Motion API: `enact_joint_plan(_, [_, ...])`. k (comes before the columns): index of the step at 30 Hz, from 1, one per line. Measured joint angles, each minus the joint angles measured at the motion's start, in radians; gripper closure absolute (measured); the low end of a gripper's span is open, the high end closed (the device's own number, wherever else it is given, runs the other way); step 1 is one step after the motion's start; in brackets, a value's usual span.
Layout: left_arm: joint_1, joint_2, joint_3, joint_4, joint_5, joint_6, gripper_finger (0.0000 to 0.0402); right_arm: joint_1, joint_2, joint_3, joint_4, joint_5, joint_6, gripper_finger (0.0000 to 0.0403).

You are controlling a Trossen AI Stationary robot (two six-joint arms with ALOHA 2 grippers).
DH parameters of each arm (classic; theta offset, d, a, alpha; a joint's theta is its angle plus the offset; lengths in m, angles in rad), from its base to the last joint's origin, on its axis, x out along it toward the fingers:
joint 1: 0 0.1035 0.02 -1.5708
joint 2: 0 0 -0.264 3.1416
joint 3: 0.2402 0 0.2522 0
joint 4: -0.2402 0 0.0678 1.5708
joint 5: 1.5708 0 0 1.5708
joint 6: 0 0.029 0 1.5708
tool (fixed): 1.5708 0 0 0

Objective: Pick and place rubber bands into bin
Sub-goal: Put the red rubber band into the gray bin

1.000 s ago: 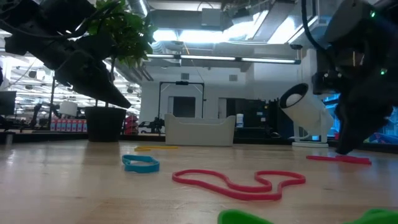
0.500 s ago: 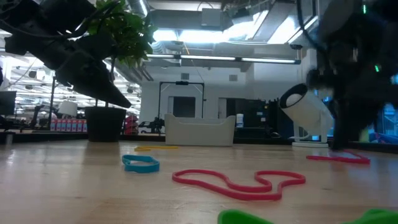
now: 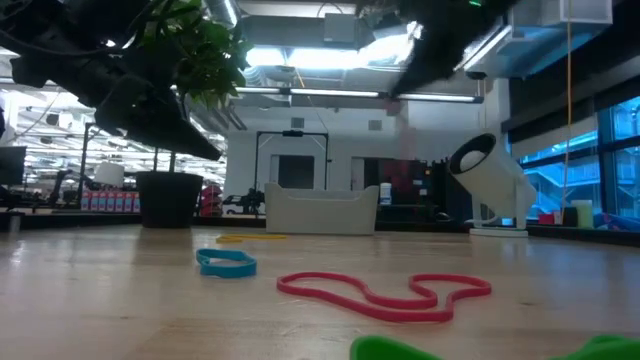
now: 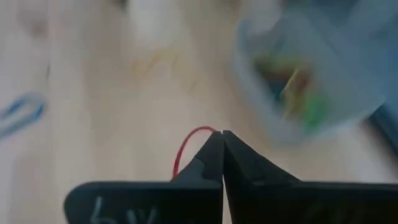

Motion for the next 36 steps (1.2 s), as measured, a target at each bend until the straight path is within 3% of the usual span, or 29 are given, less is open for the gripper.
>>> enact_joint_plan(9, [0.0,0.0,0.0,-0.004,0.0,0.014,0.0397,-0.208,0.268,0.334,0.095,0.003,-0.356,0.0402])
enact_joint_plan(17, [0.0,0.0,0.0,-0.009,0.005,0.014,0.0399,-0.341,0.588,0.579,0.12,-0.03,-0.43,0.0403])
enact_joint_plan(23, [0.0,0.0,0.0,-0.013,0.007,0.013,0.0397,-0.382,0.759,0.633,0.119,-0.035,-0.398,0.0398])
enact_joint_plan(26, [0.0,0.0,0.0,-0.013,0.008,0.013,0.04,-0.393,0.81,0.633,0.113,-0.112,-0.369,0.0386])
enact_joint_plan(30, [0.0,0.0,0.0,-0.013,0.008,0.013,0.0398,-0.406,0.831,0.633,0.112,-0.215,-0.313,0.0361])
enact_joint_plan(36, [0.0,0.0,0.0,-0.013,0.008,0.011,0.0397,-0.418,0.819,0.633,0.08,-0.22,-0.297,0.0309])
